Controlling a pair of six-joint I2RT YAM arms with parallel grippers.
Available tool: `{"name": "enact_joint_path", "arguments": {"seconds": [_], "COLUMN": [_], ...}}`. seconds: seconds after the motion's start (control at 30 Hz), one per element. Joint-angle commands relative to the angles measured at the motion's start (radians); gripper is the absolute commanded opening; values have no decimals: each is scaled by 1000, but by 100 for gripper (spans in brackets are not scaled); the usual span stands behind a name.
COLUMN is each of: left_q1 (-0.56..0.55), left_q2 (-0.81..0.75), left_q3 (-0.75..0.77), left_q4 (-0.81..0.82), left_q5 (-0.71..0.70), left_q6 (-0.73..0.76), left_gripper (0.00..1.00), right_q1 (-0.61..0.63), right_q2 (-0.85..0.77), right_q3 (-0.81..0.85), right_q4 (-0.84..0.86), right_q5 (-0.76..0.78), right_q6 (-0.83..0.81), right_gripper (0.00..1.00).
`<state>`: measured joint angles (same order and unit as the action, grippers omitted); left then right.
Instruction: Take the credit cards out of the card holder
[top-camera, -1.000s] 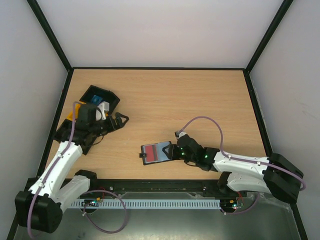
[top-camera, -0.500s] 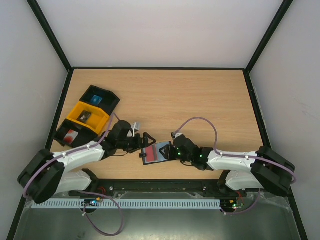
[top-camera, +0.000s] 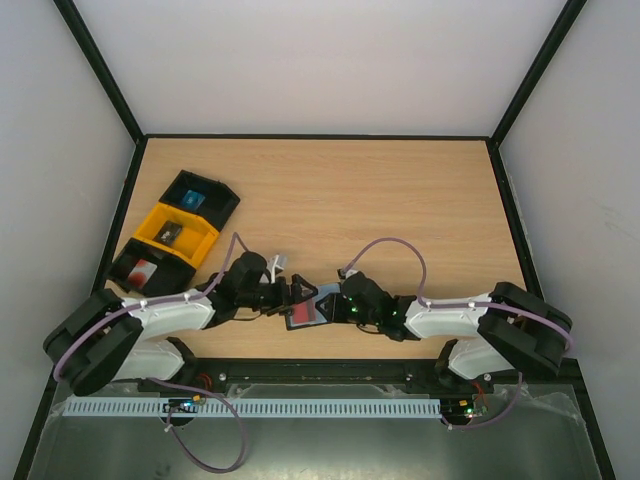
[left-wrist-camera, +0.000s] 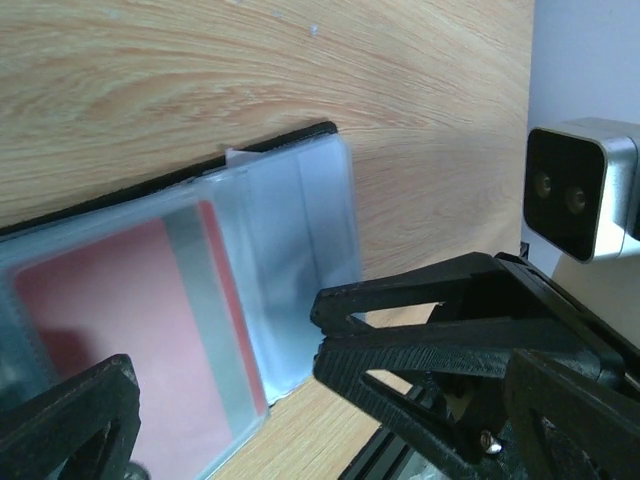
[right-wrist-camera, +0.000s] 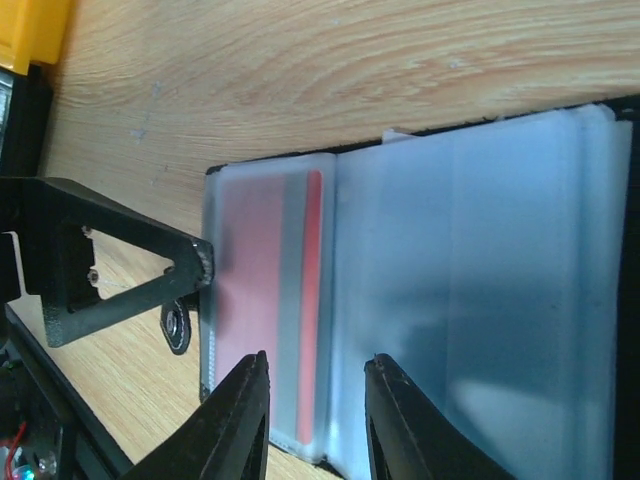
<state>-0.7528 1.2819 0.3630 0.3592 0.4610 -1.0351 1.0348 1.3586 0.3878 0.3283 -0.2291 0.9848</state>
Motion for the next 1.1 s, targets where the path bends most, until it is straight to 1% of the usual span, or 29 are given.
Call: {"name": "enact_joint_path", "arguments": {"seconds": [0.0, 0.23, 0.33, 0.43, 0.57, 0.73, 0.9, 0.93, 1.07], "left_q1": [-8, -8, -8, -7, -5, 7, 10, 9, 21], "left_q2": [-42, -202, -242, -266, -257, -235, -205, -196, -160], "left_q3": [-47, -150, -160, -155, -135, -135, -142, -141, -132], "left_q4": [-38, -144, -209, -249, -261, -228, -169, -160, -150], "left_q5": [-27, -131, -177, -221, -229, -240, -218, -215, -237], "left_q6": [34, 34, 39, 42, 55, 30, 7, 6, 3], "left_gripper": [100, 100, 100, 98, 89, 68, 51, 49, 48], "right_q1": [6, 6, 7, 6, 11, 29, 39, 42, 44], "right_q2": [16, 12, 1, -5, 20, 75, 124, 131, 171], "right_q3": [-30, -47, -45, -37, -5, 32, 48, 50, 55], "right_q4": [37, 12, 8, 24, 36, 73, 73, 69, 59], "right_q5": [20, 56, 57, 44, 30, 20, 33, 42, 61], "right_q6": [4, 0, 8, 19, 19, 34, 40, 41, 47], "right_gripper": [27, 27, 27, 27, 27, 27, 26, 25, 23]}}
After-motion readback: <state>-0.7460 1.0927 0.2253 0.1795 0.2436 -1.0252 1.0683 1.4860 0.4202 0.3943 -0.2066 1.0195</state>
